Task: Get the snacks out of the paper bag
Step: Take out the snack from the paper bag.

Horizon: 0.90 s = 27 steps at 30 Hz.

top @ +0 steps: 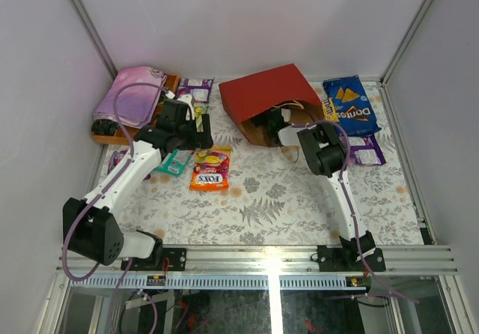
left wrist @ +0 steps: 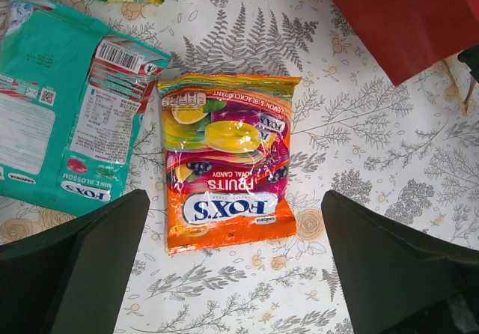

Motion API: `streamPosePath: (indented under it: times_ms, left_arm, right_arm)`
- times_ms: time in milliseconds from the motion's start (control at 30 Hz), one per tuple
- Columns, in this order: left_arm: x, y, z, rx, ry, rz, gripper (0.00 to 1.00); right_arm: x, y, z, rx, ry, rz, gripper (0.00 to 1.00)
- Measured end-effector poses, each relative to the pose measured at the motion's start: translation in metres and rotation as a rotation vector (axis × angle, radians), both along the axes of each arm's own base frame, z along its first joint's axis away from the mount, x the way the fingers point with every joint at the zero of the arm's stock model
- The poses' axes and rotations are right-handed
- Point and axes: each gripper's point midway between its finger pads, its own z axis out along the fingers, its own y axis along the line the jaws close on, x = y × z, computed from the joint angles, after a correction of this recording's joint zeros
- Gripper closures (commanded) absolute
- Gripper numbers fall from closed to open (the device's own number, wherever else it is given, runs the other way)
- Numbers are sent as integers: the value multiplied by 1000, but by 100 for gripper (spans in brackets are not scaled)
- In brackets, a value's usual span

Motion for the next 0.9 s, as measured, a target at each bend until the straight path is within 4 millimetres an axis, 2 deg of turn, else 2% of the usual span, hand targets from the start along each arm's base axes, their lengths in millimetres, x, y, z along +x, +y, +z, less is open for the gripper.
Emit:
streamPosePath:
  times_ms: [67, 367, 733, 900]
  left_arm:
    - [1, 1, -1, 0, 3, 4, 0]
    - [3, 3, -11, -3, 35, 8, 0]
    - [5, 5, -16, -16, 57, 9, 0]
    - [6, 7, -20, -21, 71, 12, 0]
  right_arm:
    - [6, 2, 0, -4, -4, -9, 99]
    - [9, 0, -1, -31, -10, -20, 100]
    - [-34, -34, 16, -91, 14, -68, 100]
    - [-42, -39, 38, -59, -33, -74, 100]
